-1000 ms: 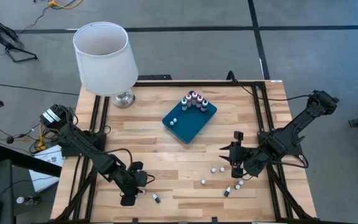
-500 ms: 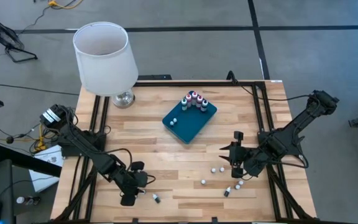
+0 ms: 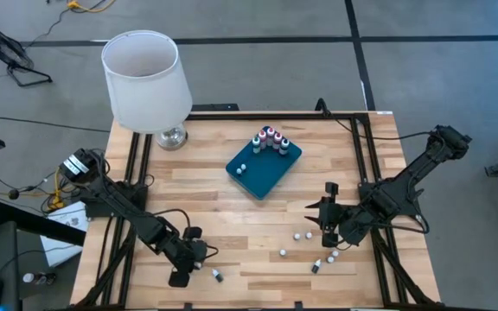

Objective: Pick & Place food coloring
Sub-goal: Put the small blue food coloring bottle into the blue container

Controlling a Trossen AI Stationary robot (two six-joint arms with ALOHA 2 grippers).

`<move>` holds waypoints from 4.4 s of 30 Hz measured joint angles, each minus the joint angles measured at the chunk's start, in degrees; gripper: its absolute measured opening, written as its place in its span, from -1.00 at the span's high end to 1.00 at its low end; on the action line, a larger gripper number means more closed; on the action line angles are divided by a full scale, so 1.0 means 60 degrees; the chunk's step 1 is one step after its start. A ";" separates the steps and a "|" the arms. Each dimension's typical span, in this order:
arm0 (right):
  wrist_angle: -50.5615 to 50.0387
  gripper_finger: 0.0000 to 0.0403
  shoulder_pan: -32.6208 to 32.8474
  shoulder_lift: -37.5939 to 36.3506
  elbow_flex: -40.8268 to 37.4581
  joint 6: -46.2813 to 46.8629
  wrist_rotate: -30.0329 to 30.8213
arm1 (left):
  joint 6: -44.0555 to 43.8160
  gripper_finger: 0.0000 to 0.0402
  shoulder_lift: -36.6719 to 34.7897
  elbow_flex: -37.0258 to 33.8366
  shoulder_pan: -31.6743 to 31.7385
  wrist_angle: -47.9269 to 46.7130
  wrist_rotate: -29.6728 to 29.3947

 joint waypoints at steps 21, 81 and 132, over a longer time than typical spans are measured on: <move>0.0000 0.40 0.0000 0.0000 0.0000 0.0002 -0.0004 | 0.0033 0.47 0.0000 0.0000 0.0004 -0.0067 -0.0160; -0.0313 0.40 0.0000 0.0003 0.0000 0.0006 -0.0036 | 0.6364 0.72 0.0015 0.2949 0.7239 -0.0349 -0.1038; -0.0350 0.40 0.0000 0.0018 -0.0022 0.0010 -0.0025 | 0.6346 0.72 0.2222 0.2951 0.8451 0.0252 -0.0382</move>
